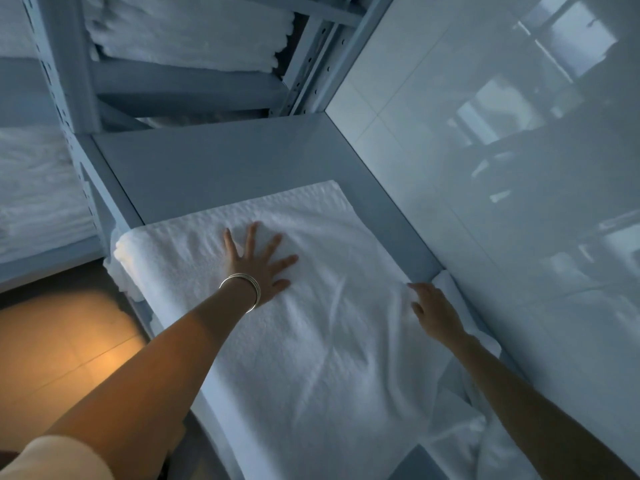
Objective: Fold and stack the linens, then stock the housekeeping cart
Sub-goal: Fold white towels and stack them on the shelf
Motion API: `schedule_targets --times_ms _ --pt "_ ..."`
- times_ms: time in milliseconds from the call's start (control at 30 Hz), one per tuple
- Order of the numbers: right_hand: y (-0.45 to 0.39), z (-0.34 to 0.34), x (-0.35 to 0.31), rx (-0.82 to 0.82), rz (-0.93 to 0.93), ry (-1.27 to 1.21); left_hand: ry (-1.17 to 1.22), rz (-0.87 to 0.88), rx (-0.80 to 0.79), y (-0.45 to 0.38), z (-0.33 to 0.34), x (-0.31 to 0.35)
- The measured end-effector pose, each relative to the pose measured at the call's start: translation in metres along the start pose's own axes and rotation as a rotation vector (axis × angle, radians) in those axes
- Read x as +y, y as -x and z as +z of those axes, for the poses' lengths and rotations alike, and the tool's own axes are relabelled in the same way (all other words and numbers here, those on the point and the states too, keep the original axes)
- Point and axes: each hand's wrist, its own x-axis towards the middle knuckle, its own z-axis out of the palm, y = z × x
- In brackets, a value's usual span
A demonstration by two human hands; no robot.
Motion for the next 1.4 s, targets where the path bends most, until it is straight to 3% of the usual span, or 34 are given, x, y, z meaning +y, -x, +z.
schedule_targets --times_ms 100,233,367,500,667,733,800,867,1000,1067,1167,1233,1400 --pt "0.012 -0.012 0.044 -0.084 0.207 -0.144 0.021 -0.015 0.042 0.012 -0.004 0.021" --pt "0.021 -0.019 0.044 -0.32 0.231 -0.24 0.154 0.21 0.057 0.048 -0.007 0.082" --pt "0.008 -0.007 0.022 -0.316 0.285 -0.352 0.228 0.283 0.02 0.084 0.003 0.144" --pt "0.002 -0.007 0.022 -0.263 0.287 -0.454 0.163 0.255 0.006 0.093 0.026 0.158" --pt "0.023 -0.027 0.073 -0.181 0.299 -0.207 0.062 0.249 0.009 0.093 0.034 0.157" --pt "0.031 -0.027 0.086 -0.222 0.315 -0.35 0.057 0.243 0.016 0.092 0.033 0.159" --pt "0.042 -0.029 0.092 -0.393 0.315 -0.455 0.05 0.226 0.029 0.09 0.035 0.161" --pt "0.05 -0.026 0.104 -0.481 0.262 -0.257 0.036 0.207 0.042 0.09 0.036 0.164" --pt "0.062 -0.011 0.104 -0.212 0.255 0.091 0.02 0.148 0.081 0.1 0.038 0.178" --pt "0.07 -0.004 0.092 -0.164 0.11 0.267 0.032 0.085 0.111 0.113 0.038 0.186" --pt "0.087 0.004 0.071 -0.073 -0.222 0.194 0.1 0.057 0.131 0.142 0.044 0.201" --pt "0.101 0.009 0.059 -0.05 -0.365 0.144 0.179 0.153 0.152 0.167 0.053 0.215" --pt "0.131 0.009 0.019 -0.263 -0.362 0.122 0.14 0.225 0.01 0.215 0.058 0.247"
